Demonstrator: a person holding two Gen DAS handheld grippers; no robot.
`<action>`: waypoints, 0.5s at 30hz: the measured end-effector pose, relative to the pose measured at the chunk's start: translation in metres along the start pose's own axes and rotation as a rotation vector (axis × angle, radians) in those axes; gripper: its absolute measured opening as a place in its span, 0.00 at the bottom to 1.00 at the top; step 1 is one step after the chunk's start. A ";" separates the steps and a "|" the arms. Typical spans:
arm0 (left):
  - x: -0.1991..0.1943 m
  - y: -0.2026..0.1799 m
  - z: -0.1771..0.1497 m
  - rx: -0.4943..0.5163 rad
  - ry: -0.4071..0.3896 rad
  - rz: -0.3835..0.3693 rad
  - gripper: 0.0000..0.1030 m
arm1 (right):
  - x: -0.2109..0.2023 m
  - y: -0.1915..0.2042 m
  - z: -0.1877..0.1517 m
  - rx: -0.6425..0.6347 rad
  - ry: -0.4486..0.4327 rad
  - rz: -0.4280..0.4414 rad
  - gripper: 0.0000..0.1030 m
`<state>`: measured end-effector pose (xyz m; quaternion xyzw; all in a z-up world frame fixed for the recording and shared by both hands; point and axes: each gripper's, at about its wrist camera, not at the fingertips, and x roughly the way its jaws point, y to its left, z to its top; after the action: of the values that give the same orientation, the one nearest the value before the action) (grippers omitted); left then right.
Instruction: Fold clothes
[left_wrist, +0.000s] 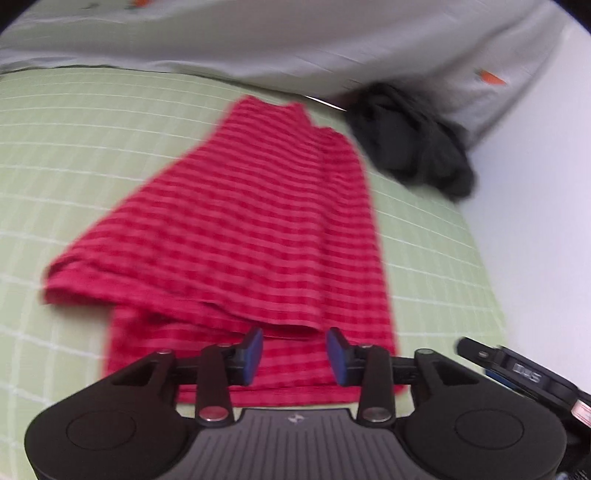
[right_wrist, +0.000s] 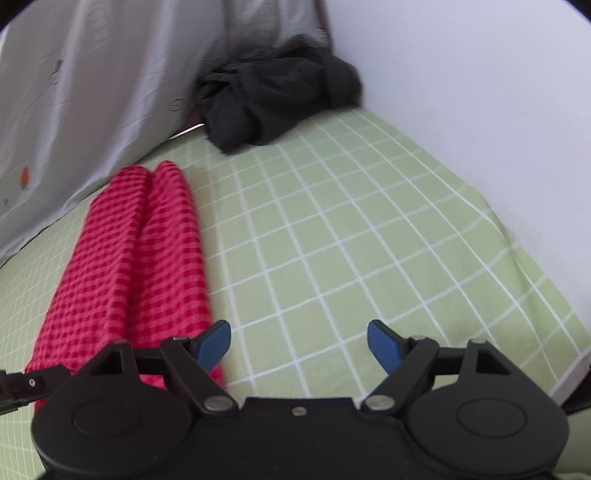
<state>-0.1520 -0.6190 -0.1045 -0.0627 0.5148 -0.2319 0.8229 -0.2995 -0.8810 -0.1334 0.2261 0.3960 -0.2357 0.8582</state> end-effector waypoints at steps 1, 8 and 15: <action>-0.002 0.008 0.001 -0.021 -0.003 0.051 0.41 | 0.001 0.007 0.000 -0.019 -0.002 0.028 0.79; 0.004 0.074 -0.001 -0.126 0.030 0.296 0.41 | 0.026 0.077 -0.003 -0.121 0.037 0.195 0.65; 0.011 0.089 0.001 -0.074 0.033 0.347 0.43 | 0.058 0.129 -0.011 -0.142 0.107 0.303 0.35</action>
<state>-0.1186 -0.5451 -0.1434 0.0005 0.5396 -0.0685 0.8391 -0.1975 -0.7862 -0.1596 0.2342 0.4182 -0.0626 0.8754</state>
